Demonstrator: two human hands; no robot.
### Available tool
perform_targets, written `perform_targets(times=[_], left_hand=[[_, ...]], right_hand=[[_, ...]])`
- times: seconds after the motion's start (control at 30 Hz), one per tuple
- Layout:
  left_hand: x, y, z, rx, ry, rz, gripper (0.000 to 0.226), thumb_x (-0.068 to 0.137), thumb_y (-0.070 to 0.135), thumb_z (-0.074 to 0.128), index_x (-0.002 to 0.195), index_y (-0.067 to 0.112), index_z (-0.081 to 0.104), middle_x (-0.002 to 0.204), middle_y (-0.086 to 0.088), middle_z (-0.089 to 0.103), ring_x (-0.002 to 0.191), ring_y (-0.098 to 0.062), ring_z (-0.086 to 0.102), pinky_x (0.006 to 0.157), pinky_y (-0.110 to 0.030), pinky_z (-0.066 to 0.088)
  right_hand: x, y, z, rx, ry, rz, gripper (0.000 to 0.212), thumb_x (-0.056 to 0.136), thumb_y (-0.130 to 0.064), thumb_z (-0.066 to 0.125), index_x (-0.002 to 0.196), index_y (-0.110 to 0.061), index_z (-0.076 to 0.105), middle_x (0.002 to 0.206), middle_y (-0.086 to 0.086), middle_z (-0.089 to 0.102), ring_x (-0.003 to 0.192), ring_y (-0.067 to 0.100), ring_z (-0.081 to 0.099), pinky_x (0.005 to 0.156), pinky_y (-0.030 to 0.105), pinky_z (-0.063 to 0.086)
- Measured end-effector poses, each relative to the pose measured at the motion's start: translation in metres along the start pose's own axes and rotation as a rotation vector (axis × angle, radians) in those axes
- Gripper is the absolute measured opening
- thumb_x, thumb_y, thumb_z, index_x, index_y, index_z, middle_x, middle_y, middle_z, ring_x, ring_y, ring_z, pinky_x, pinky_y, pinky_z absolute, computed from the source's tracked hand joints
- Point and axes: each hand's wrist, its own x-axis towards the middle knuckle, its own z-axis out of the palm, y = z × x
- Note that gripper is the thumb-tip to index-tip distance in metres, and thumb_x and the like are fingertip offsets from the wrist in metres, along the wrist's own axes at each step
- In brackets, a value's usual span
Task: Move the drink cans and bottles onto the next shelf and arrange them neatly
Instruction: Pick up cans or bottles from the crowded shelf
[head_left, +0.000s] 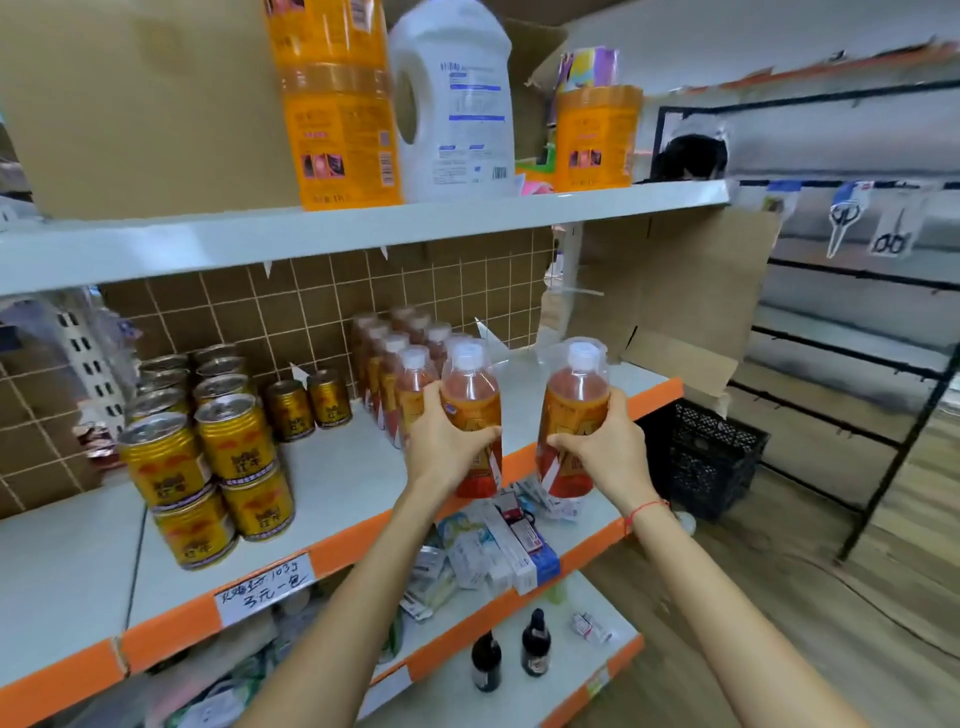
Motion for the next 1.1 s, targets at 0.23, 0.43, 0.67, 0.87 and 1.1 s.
perform_targets(times=[0.23,0.43,0.67,0.87,1.1], left_hand=[[0.039,0.009,0.051,-0.015,-0.026,-0.041,0.075,0.07,0.032,0.082,0.13,0.019,0.038,0.114,0.0,0.059,0.1,-0.018,0.058,0.076,-0.027,0.045],[0.072,0.015,0.105,-0.006,0.057,-0.097,0.079,0.066,0.036,0.084,0.129,0.021,0.039,0.112,-0.002,0.063,0.099,-0.019,0.061,0.08,-0.033,0.051],[0.103,0.023,0.158,0.034,0.203,-0.202,0.081,0.066,0.036,0.083,0.13,0.021,0.037,0.113,-0.004,0.062,0.104,-0.025,0.061,0.088,-0.042,0.052],[0.125,0.017,0.176,0.084,0.282,-0.284,0.073,0.068,0.034,0.082,0.125,0.02,0.04,0.112,-0.004,0.063,0.102,-0.024,0.062,0.085,-0.037,0.052],[0.157,-0.006,0.179,0.126,0.334,-0.296,0.073,0.069,0.029,0.081,0.127,0.016,0.038,0.111,-0.006,0.064,0.099,-0.025,0.063,0.086,-0.037,0.051]], right_hand=[[0.058,0.025,-0.008,0.019,-0.032,0.01,0.071,0.071,-0.02,0.081,0.128,-0.016,0.038,0.103,0.001,0.056,0.088,0.018,0.054,0.074,0.03,0.046],[0.126,0.055,-0.009,0.025,-0.13,-0.035,0.071,0.069,-0.021,0.082,0.125,-0.018,0.04,0.108,0.006,0.062,0.096,0.025,0.06,0.081,0.036,0.051],[0.202,0.084,-0.009,0.04,-0.292,-0.105,0.07,0.068,-0.019,0.082,0.124,-0.018,0.041,0.112,0.006,0.061,0.1,0.024,0.058,0.081,0.03,0.046],[0.241,0.094,0.01,0.071,-0.39,-0.11,0.063,0.069,-0.019,0.081,0.119,-0.018,0.042,0.111,0.006,0.061,0.101,0.027,0.06,0.082,0.033,0.047],[0.271,0.096,0.042,0.105,-0.459,-0.132,0.065,0.072,-0.012,0.08,0.124,-0.014,0.041,0.111,0.005,0.058,0.092,0.017,0.053,0.079,0.027,0.043]])
